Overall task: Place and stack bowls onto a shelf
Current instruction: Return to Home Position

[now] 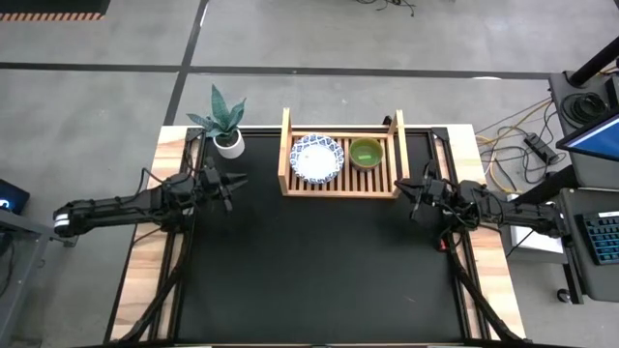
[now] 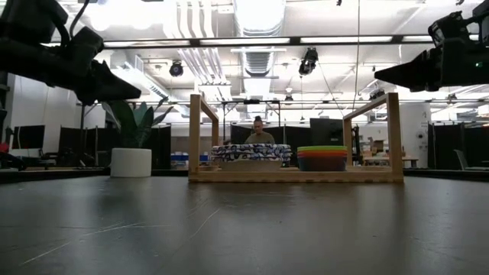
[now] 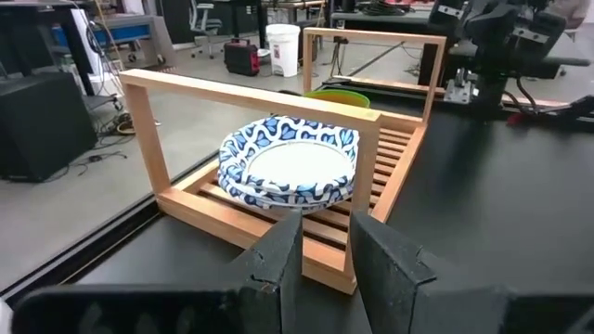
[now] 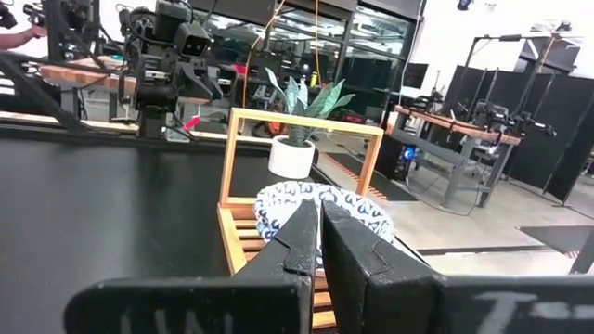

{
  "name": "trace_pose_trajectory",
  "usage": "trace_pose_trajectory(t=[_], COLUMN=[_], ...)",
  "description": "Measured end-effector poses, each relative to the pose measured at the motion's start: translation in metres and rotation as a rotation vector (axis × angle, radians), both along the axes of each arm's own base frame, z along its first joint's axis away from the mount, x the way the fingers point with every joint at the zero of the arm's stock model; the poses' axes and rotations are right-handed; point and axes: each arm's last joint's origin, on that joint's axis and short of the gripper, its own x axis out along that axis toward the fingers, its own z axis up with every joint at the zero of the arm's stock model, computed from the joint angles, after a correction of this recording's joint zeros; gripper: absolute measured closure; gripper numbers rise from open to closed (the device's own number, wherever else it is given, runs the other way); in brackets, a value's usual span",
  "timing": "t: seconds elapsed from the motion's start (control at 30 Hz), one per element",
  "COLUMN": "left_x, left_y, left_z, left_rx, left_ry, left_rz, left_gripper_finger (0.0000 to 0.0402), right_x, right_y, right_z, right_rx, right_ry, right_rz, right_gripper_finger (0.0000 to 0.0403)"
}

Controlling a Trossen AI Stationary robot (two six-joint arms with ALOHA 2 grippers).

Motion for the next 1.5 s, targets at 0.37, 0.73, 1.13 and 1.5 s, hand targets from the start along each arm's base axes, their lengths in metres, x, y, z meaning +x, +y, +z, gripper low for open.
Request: trace_pose_trajectory(t=[0.37,0.73,1.13,1.5], left_x=[0.0021,0.0035,0.0042,0.0042], left_y=[0.0004,0.0007,0.0009,0.0009], left_z=[-0.0026,-0.0044,-0.0053,-0.0053], left_rx=[-0.005,-0.009,-0.010,-0.010], left_ry=[0.027,0.045,0.054,0.054], left_rz=[0.000,0.000,0.000,-0.001], left_gripper_finger=[0.0326,0.0326,0.0326,0.0326], right_x=[0.0001,0.0002,0.0002,0.0002], right_y=[0.0000,0.0000,0.0000,0.0000], right_z=[-0.0003,-0.0007,-0.0007,-0.0008], right_rx=[0.002,0.002,0.002,0.003], right_ry=[0.003,0.005,0.006,0.006], right_rz=[0.000,0.001,0.001,0.001], right_gripper_finger=[0.0394,0.0394,0.0394,0.0394])
